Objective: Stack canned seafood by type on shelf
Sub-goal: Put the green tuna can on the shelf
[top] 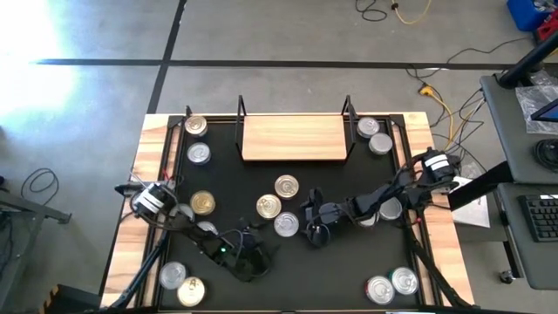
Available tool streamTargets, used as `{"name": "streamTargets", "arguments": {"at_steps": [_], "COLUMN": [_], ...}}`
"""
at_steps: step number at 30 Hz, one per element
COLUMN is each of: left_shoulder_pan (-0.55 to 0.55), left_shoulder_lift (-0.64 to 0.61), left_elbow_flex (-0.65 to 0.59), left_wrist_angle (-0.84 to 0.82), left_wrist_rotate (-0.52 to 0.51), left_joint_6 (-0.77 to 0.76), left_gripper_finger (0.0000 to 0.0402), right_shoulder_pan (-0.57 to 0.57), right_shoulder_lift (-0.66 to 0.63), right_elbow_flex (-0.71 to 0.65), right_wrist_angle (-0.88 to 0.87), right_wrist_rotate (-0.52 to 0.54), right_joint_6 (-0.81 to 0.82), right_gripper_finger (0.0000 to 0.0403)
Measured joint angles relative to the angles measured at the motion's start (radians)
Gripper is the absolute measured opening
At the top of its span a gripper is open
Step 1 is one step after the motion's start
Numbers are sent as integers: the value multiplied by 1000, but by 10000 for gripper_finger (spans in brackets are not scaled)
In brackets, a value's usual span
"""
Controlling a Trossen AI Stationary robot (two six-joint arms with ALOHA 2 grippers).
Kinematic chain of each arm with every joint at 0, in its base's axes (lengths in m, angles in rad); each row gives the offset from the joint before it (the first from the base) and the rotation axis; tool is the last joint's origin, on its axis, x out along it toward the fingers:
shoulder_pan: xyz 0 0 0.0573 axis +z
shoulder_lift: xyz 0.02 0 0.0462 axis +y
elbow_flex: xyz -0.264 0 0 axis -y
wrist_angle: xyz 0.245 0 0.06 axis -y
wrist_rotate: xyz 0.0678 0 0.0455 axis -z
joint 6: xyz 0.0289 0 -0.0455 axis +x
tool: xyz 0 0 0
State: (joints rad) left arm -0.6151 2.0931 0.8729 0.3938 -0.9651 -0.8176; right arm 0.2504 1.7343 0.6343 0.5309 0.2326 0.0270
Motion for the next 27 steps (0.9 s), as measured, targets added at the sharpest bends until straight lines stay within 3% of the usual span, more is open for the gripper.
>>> {"name": "streamTargets", "arguments": {"at_steps": [10,15,18,22,27], "left_shoulder_pan": [26,22,14,7,12], "left_shoulder_lift": [-31,-86,-125,-149,-150], "left_elbow_flex": [-1,-4,-4,-5,-5], "left_wrist_angle": [-82,-180,-263,-317,-374], "left_wrist_rotate": [12,112,172,174,163], "left_joint_6": [-11,-21,-46,-56,-61], "left_gripper_finger": [400,400,400,400,400], "right_shoulder_pan": [50,57,55,43,36], "right_shoulder_lift": [-4,-38,-38,-13,35], "right_elbow_flex": [32,24,23,22,23], "right_wrist_angle": [-2,-68,-62,-13,65], "right_wrist_rotate": [-317,-280,-151,0,-131], "right_joint_6": [3,-28,-36,-48,-43], "right_gripper_finger": [391,391,391,391,391]}}
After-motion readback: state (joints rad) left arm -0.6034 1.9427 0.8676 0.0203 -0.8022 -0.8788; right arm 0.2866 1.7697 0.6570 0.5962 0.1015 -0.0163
